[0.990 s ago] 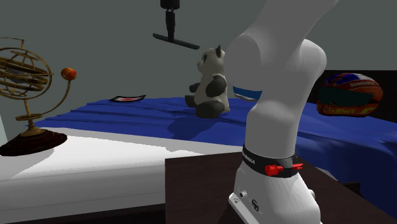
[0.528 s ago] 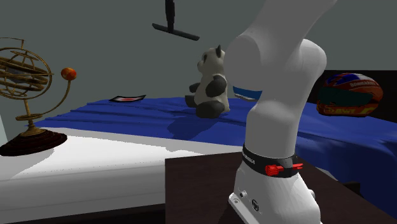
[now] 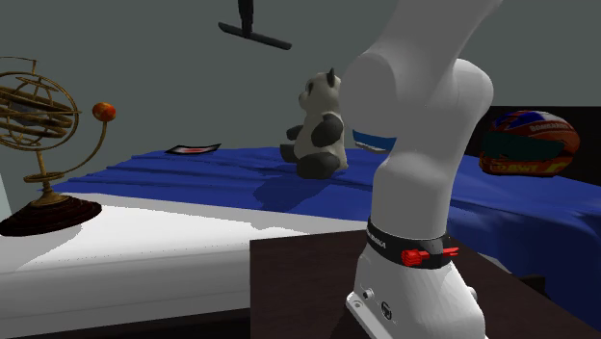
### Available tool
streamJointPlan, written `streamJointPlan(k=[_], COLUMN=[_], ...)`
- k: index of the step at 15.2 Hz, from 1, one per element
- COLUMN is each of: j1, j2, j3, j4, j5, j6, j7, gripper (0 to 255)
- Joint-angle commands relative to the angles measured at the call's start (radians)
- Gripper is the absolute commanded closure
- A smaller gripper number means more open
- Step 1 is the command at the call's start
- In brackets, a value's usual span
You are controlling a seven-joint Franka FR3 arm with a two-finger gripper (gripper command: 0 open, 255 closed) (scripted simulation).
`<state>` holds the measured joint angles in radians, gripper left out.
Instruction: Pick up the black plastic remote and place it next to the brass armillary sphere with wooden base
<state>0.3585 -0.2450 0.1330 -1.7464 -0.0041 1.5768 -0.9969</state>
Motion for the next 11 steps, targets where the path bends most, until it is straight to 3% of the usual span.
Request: streamJointPlan(k=[1, 11], j1=[0.015, 0.119], j2=[0.037, 0.311], j3=[0.029, 0.170], j4=[0.041, 0.354], j5=[-0.002, -0.071], j6=[-0.005, -0.061], j7=[0.045, 0.285], gripper=[255, 255])
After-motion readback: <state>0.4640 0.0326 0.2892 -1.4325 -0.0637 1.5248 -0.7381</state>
